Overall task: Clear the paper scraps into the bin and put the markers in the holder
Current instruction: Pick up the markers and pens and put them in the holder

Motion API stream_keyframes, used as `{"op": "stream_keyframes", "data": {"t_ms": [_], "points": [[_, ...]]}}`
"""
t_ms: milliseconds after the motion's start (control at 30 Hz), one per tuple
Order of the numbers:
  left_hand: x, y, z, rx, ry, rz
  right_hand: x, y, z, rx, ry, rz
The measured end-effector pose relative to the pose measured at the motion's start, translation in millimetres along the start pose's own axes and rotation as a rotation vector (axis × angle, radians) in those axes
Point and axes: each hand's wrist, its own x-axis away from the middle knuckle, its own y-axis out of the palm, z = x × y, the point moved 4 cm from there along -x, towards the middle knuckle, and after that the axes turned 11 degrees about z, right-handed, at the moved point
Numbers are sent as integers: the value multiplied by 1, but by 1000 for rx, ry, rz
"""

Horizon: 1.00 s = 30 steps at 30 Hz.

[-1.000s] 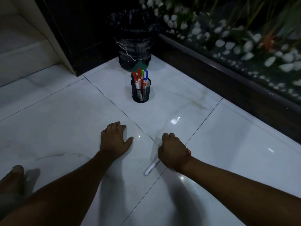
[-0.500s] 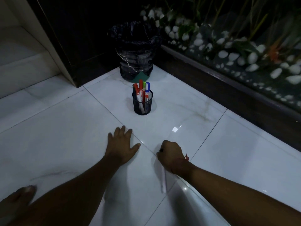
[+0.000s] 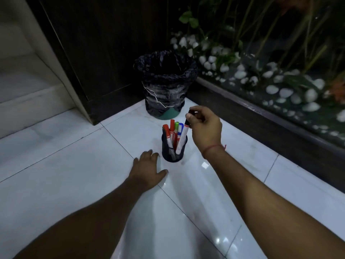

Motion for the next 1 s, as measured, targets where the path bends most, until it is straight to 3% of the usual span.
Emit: {"op": "stream_keyframes", "data": {"t_ms": [333,567,767,933,1000], "points": [[-19,3,4,-110,66,-16,-13,25,5,-12,-158,170],[-36,-11,5,-66,76,-39,2,40,25,317,-223,-54],[-40,-4,0,14,82,-74,8,22,34,377,-130,-60],[-28,7,-10,-54,90,-125,24,23,69,488,127,-421],[-28,8,-14,-54,71,-179,33,25,74,426,117,-449]]}}
